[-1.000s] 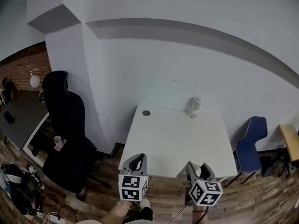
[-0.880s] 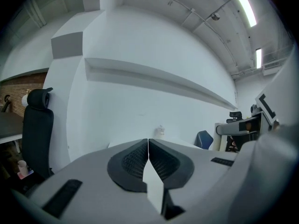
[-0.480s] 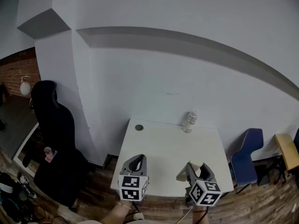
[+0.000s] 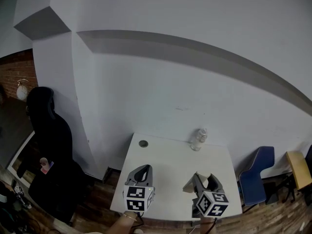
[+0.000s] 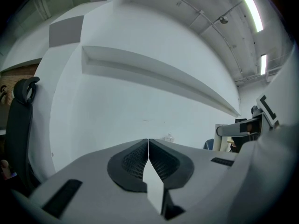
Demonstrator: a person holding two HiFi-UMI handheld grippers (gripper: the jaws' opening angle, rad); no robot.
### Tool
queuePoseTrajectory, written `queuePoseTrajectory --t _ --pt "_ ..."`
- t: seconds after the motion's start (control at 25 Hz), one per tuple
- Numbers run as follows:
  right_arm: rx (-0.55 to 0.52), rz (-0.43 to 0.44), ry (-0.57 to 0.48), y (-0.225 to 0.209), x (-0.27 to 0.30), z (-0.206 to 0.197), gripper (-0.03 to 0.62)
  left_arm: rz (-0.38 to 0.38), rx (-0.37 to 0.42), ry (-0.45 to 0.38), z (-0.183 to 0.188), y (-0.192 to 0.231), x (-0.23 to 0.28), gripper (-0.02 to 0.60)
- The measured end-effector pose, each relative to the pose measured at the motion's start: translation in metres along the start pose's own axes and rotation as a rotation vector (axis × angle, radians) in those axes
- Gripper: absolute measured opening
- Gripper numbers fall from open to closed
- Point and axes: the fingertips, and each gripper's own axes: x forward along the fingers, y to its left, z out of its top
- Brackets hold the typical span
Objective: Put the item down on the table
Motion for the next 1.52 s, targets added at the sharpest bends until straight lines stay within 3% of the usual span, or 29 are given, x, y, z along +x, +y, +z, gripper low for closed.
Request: queuePoseTrajectory --t 0.4,0.72,1.52 --pt "0.001 -0.011 0.015 -0.017 0.031 -0.001 0.285 0.011 -0.012 0.023 -0.009 0.013 0.043 0.021" --pt "0.019 -0.023 0.036 -0.033 0.041 -0.016 0.285 0.024 -0.02 0.1 -0.036 0.01 0.045 0.021" --pt "0.021 0.168 0.136 -0.021 0.083 -0.04 0.285 0.202 -0.028 0.173 -0.065 0.028 0.026 0.021"
